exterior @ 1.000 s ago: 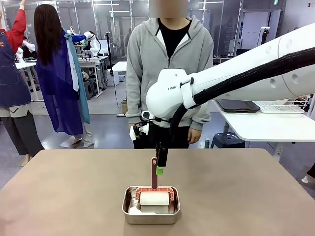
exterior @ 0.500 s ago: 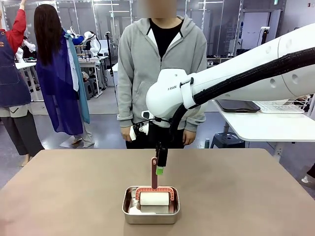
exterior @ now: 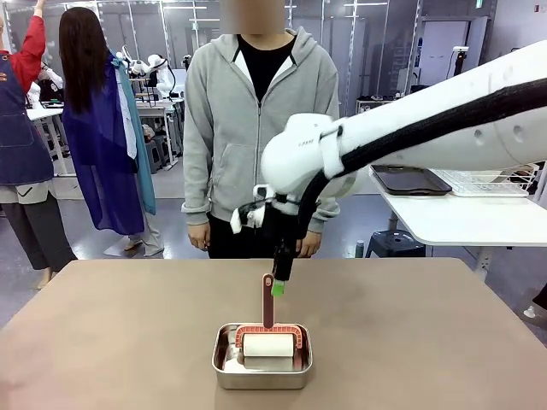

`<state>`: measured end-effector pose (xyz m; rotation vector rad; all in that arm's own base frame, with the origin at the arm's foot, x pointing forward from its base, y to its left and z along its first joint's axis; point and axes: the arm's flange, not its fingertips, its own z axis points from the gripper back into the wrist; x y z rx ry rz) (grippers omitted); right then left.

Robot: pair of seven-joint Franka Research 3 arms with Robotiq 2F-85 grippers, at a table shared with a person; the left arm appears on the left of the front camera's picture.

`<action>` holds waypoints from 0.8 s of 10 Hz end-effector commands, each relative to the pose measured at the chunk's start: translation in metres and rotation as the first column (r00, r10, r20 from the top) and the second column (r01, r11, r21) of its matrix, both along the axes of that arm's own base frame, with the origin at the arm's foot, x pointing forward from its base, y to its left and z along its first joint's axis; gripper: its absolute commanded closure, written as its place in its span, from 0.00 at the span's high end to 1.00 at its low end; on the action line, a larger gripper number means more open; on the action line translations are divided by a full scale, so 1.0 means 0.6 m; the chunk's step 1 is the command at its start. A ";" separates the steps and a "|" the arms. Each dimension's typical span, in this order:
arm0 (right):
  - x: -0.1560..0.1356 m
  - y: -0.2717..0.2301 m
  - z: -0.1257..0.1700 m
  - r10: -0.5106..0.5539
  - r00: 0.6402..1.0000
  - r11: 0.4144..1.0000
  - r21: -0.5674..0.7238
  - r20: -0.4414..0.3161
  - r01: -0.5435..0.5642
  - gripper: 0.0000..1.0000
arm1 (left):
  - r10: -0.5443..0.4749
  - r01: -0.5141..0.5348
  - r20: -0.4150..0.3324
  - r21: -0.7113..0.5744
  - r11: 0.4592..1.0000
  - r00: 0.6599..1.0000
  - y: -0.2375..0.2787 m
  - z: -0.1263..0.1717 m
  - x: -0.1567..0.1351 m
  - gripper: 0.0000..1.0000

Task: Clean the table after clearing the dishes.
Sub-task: Place the Lint Roller back on top of the Airtight Container.

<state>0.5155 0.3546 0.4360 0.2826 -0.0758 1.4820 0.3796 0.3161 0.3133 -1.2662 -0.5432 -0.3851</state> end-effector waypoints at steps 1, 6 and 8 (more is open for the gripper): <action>0.012 -0.120 0.049 -0.205 0.976 0.959 0.182 -0.073 0.215 1.00 | 0.005 -0.005 -0.007 0.003 1.000 1.000 -0.006 0.007 -0.009 1.00; -0.075 -0.395 0.008 -0.586 0.658 0.470 0.463 -0.473 0.752 1.00 | 0.005 -0.005 -0.007 0.003 1.000 1.000 -0.006 0.007 -0.009 1.00; -0.118 -0.476 -0.020 -0.515 0.611 0.398 0.463 -0.602 0.792 1.00 | 0.005 -0.005 -0.007 0.003 1.000 1.000 -0.006 0.007 -0.009 1.00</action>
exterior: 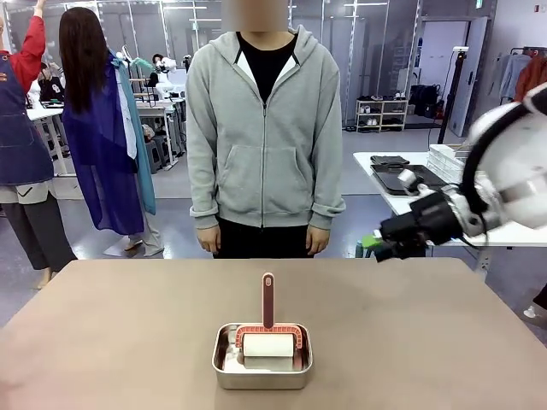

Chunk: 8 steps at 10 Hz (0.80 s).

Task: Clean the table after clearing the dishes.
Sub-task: Place the Lint Roller back on top of the Airtight Container.

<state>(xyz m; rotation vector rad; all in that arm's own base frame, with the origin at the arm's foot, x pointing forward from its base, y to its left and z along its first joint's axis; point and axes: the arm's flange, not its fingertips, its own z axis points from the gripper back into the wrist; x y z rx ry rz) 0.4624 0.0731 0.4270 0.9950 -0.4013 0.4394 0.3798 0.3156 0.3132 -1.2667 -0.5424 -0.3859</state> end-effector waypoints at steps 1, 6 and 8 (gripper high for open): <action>-0.047 -0.018 -0.018 0.132 0.991 0.988 0.076 0.029 -0.134 1.00 | 0.006 -0.006 -0.007 0.004 1.000 1.000 -0.005 0.007 -0.009 1.00; -0.054 -0.026 -0.023 0.085 0.996 0.993 0.079 0.010 -0.085 1.00 | 0.006 -0.006 -0.007 0.004 1.000 1.000 -0.005 0.007 -0.009 1.00; -0.054 -0.026 -0.023 0.085 0.996 0.993 0.079 0.010 -0.085 1.00 | 0.006 -0.006 -0.007 0.004 1.000 1.000 -0.005 0.007 -0.009 1.00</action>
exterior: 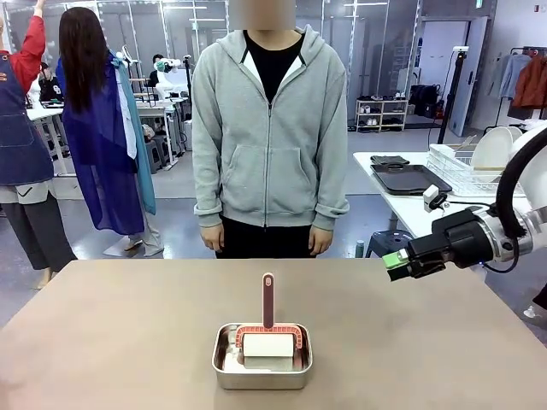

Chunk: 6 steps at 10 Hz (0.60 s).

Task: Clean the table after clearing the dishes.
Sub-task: Place the Lint Roller back on top of the Airtight Container.

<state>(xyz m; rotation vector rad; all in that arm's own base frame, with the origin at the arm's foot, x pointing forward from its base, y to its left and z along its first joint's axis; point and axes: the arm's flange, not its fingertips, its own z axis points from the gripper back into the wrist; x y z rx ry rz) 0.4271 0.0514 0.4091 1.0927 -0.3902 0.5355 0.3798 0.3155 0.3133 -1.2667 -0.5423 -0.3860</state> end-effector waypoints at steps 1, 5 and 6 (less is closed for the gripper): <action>-0.001 0.000 0.000 0.007 1.000 1.000 0.001 0.003 -0.007 1.00 | 0.006 -0.006 -0.007 0.004 1.000 1.000 -0.005 0.007 -0.009 1.00; 0.070 -0.262 -0.019 -0.037 0.973 0.933 0.342 -0.228 0.115 1.00 | 0.006 -0.006 -0.007 0.004 1.000 1.000 -0.005 0.007 -0.009 1.00; 0.073 -0.304 -0.032 -0.105 0.968 0.931 0.320 -0.226 0.175 1.00 | 0.006 -0.006 -0.007 0.004 1.000 1.000 -0.005 0.007 -0.009 1.00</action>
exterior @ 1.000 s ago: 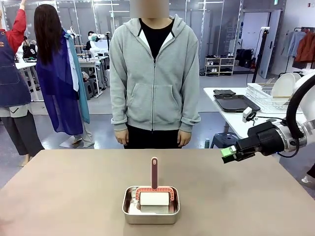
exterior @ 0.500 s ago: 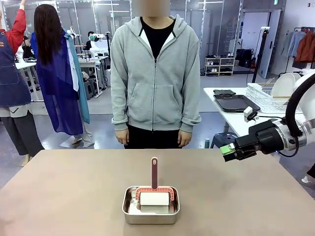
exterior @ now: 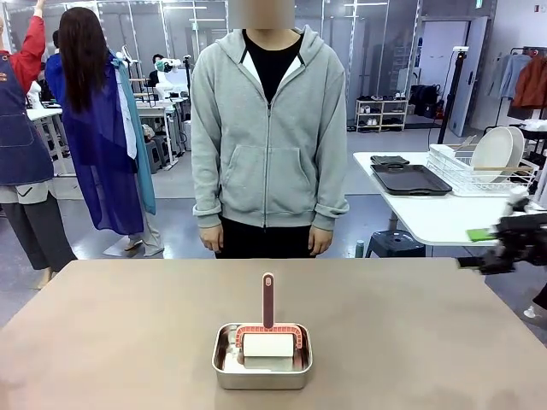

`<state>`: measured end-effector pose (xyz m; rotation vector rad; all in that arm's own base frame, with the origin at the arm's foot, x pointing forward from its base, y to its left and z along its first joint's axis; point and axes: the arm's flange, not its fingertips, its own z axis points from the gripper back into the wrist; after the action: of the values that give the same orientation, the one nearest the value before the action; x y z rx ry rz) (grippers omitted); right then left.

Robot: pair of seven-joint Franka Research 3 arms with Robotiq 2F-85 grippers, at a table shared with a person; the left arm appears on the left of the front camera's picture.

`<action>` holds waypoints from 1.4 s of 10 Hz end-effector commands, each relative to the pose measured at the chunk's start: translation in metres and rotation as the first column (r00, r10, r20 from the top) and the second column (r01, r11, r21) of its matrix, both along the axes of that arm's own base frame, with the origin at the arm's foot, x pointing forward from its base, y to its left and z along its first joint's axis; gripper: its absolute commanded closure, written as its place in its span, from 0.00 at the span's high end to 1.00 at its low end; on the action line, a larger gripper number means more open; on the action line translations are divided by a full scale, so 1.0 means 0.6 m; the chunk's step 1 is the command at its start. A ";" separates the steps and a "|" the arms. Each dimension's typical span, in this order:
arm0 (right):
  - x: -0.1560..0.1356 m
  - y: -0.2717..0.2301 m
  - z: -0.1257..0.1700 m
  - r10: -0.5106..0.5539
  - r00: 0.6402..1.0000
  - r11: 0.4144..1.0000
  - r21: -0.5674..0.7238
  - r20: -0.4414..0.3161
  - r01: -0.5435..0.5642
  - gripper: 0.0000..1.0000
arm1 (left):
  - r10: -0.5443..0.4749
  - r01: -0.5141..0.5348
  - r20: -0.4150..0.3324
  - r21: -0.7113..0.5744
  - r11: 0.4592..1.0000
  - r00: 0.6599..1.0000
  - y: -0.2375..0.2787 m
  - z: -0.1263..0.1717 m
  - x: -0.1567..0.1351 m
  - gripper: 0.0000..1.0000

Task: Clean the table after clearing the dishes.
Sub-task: Place the Lint Roller back on top of the Airtight Container.

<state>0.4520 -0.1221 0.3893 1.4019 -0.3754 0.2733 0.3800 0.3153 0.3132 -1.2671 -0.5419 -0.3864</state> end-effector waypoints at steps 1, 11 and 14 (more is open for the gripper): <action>0.029 -0.071 -0.021 -0.058 0.995 0.998 -0.024 -0.083 0.056 1.00 | 0.007 -0.007 -0.007 0.004 1.000 1.000 -0.004 0.008 -0.009 1.00; -0.013 -0.207 -0.076 -0.272 0.954 0.960 0.029 -0.123 0.278 1.00 | 0.007 -0.007 -0.007 0.004 1.000 1.000 -0.004 0.008 -0.009 1.00; -0.013 -0.207 -0.076 -0.272 0.954 0.960 0.029 -0.123 0.278 1.00 | 0.007 -0.007 -0.007 0.004 1.000 1.000 -0.004 0.008 -0.009 1.00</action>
<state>0.4455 -0.2463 0.3431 1.3845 -0.4834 -0.0719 0.3798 0.3155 0.3132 -1.2668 -0.5423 -0.3859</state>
